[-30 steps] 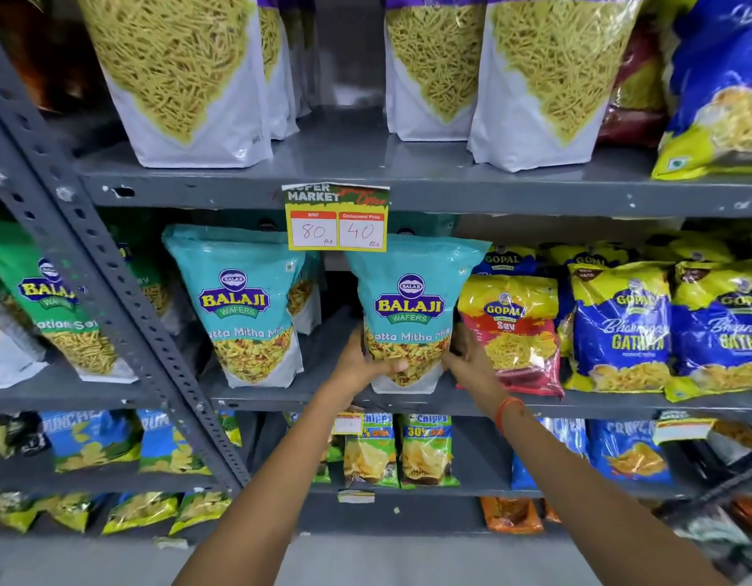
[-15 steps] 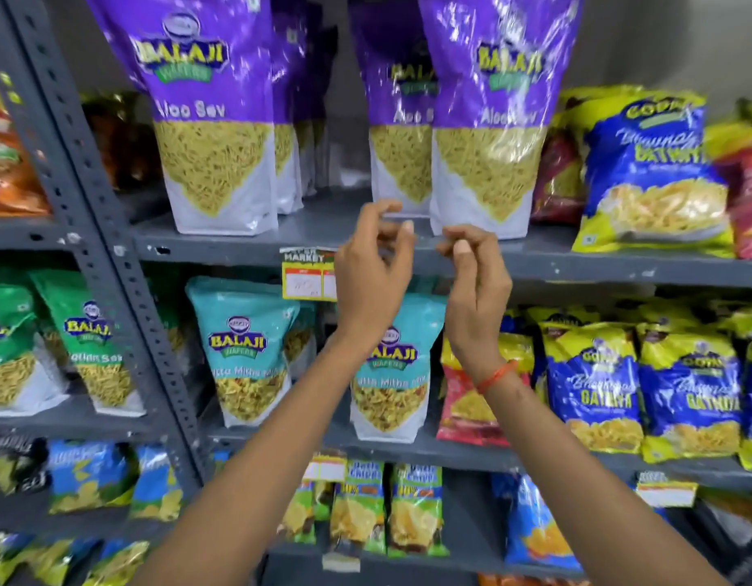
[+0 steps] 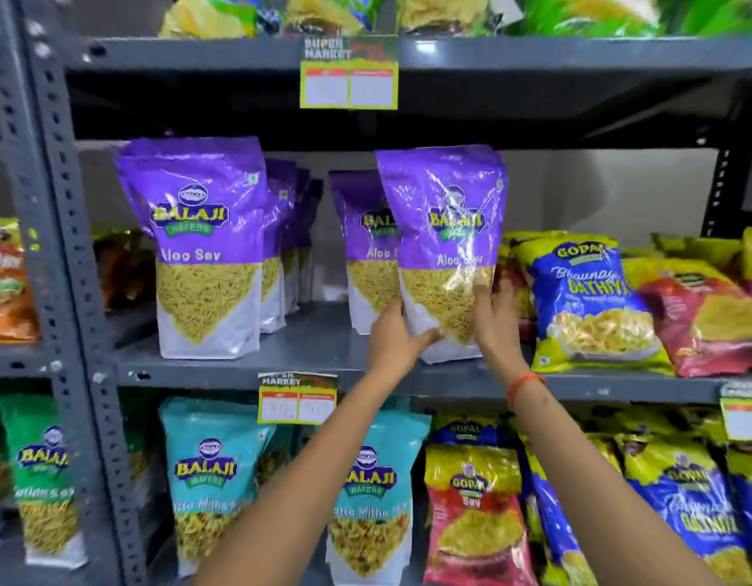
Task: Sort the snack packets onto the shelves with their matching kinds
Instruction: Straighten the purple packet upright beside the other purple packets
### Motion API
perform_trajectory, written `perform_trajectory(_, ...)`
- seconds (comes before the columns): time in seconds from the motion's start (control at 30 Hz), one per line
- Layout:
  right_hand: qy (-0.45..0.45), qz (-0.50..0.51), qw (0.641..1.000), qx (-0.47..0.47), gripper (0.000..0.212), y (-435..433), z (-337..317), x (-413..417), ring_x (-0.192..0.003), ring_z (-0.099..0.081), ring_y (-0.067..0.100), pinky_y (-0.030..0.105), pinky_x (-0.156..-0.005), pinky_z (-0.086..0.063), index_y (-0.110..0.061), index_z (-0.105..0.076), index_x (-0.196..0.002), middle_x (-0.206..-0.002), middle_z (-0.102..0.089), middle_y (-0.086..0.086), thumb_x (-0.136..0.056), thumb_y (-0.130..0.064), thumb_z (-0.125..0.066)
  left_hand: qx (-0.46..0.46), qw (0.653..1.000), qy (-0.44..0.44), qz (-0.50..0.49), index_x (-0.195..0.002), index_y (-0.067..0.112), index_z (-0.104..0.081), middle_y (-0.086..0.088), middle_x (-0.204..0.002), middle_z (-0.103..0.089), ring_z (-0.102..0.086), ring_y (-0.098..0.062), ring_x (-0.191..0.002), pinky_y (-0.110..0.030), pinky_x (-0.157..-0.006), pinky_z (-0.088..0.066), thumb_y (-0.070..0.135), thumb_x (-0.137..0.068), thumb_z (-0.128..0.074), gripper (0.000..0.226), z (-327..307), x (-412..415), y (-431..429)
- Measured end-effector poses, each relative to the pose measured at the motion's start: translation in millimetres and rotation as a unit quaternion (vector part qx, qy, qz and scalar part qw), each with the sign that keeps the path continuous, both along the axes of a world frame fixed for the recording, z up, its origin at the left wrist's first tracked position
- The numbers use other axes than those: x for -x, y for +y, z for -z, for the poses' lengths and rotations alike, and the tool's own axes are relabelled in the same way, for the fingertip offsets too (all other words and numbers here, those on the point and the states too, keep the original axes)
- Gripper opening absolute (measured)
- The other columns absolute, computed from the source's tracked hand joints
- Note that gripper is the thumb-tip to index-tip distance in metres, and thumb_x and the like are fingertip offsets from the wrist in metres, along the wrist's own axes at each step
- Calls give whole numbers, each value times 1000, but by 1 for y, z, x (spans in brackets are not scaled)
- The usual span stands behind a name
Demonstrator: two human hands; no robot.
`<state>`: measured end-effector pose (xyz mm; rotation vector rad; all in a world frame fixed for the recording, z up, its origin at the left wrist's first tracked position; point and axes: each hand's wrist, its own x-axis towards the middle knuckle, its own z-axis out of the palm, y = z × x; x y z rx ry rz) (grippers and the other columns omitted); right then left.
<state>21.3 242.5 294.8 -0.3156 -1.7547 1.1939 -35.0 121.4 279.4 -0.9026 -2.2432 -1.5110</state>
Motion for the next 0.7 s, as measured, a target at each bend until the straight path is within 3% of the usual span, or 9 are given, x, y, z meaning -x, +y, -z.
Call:
perform_trajectory(0.1,-39,-52,998,-2,58,2,9,-5,-111,-56,27,48,-100,-44,-16,-54,-114,-119,-61,9,-78,-62,-49,-34,999,-10,21,-115,4,-58,-15,-120,-66,-61,-31,-112,-45,-92,-51,33,-70,-80,58,1,8,-12)
perform_trajectory(0.17,-45,-59,997,-28,59,2,11,-5,-101,-60,25,46,-94,-48,-18,-61,-106,-106,-66,5,-72,-66,-54,-38,998,-17,37,-109,3,-61,-17,-116,-68,-63,-31,-108,-48,-92,-52,36,-66,-81,57,2,15,-27)
perform_trajectory(0.27,-50,-98,993,-52,41,-6,8,-8,-78,-61,16,20,-71,-48,-16,-67,-90,-80,-67,-3,-76,-55,-64,-34,996,-25,79,-104,7,-63,-16,-113,-70,-65,-30,-106,-46,-93,-53,45,-57,-80,63,0,28,-57)
perform_trajectory(0.33,-58,-129,988,-56,33,-14,7,-8,-66,-57,16,16,-60,-44,-14,-66,-84,-71,-65,-1,-76,-46,-70,-16,993,-42,109,-106,5,-63,-17,-113,-70,-65,-29,-107,-45,-95,-52,26,-69,-80,45,-4,36,-75)
perform_trajectory(0.4,-61,-150,985,-51,57,-22,9,-6,-83,-64,32,38,-78,-52,-5,-63,-95,-93,-69,19,-67,-53,-75,-9,990,-63,125,-106,3,-63,-15,-112,-70,-66,-24,-102,-42,-93,-52,12,-77,-75,33,-8,42,-89)
perform_trajectory(0.47,-68,-169,982,-41,68,-29,11,-3,-100,-62,39,55,-92,-50,-5,-61,-100,-108,-67,24,-60,-57,-77,-2,988,-77,134,-99,9,-63,-8,-106,-70,-66,-13,-91,-27,-80,-54,11,-79,-72,22,-10,47,-99)
perform_trajectory(0.53,-84,-180,979,-44,64,-34,12,-1,-101,-66,27,52,-93,-51,-15,-62,-103,-108,-71,8,-58,-58,-77,3,985,-95,146,-97,14,-60,-3,-102,-68,-63,-4,-86,-11,-69,-50,10,-82,-69,17,-11,46,-105)
perform_trajectory(0.6,-98,-193,975,-45,71,-36,12,1,-103,-65,16,46,-94,-52,-19,-59,-109,-112,-69,-2,-55,-62,-75,-1,981,-114,155,-95,19,-60,1,-100,-67,-63,-5,-89,-11,-69,-52,10,-84,-67,16,-12,47,-108)
perform_trajectory(0.7,-108,-186,975,-51,76,-30,15,4,-105,-64,16,47,-94,-52,-21,-57,-110,-114,-68,-3,-52,-67,-75,-6,977,-128,170,-99,18,-59,6,-97,-67,-64,1,-83,-11,-66,-53,8,-85,-65,18,-12,48,-108)
